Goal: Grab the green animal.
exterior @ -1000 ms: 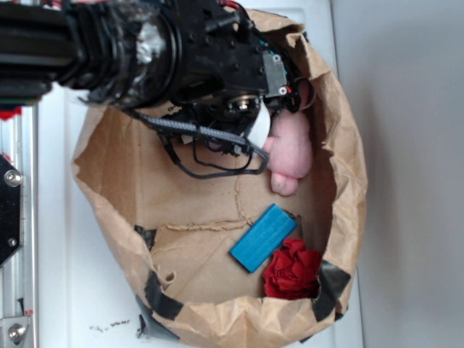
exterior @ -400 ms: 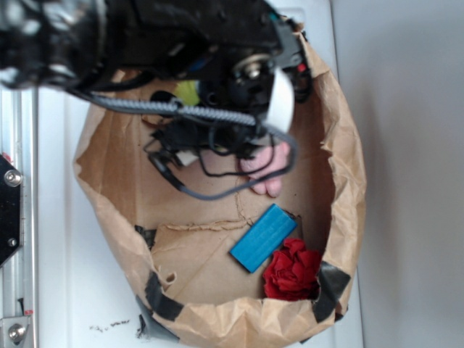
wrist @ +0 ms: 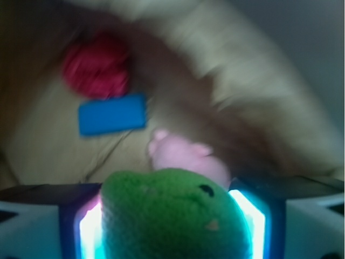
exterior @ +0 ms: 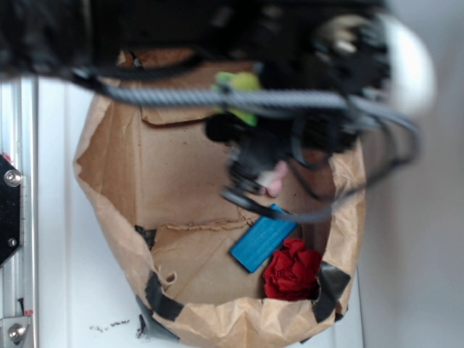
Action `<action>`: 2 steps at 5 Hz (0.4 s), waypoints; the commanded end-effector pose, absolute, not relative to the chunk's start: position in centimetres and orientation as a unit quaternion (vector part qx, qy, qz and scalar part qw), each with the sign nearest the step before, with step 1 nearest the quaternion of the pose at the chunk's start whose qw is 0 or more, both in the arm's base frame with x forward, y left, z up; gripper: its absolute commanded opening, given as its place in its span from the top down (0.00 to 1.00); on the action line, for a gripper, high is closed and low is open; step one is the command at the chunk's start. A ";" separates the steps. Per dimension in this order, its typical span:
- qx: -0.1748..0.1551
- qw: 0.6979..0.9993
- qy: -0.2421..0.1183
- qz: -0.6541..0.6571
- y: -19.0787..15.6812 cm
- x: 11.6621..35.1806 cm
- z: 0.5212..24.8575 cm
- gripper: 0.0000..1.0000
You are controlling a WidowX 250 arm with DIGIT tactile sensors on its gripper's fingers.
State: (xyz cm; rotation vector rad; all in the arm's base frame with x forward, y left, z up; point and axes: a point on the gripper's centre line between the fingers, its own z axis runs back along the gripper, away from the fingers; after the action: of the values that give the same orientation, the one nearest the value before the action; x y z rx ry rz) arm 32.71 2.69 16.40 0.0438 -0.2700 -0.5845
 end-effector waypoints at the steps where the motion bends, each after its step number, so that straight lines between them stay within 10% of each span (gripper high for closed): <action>1: -0.026 0.988 -0.123 -0.091 2.5 32.7 19.9 1.00; 2: -0.025 0.992 -0.118 -0.029 2.4 31.7 19.6 1.00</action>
State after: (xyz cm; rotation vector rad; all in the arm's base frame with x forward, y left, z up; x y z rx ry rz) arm 32.10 1.52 17.11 -0.0572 -0.1645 -0.0553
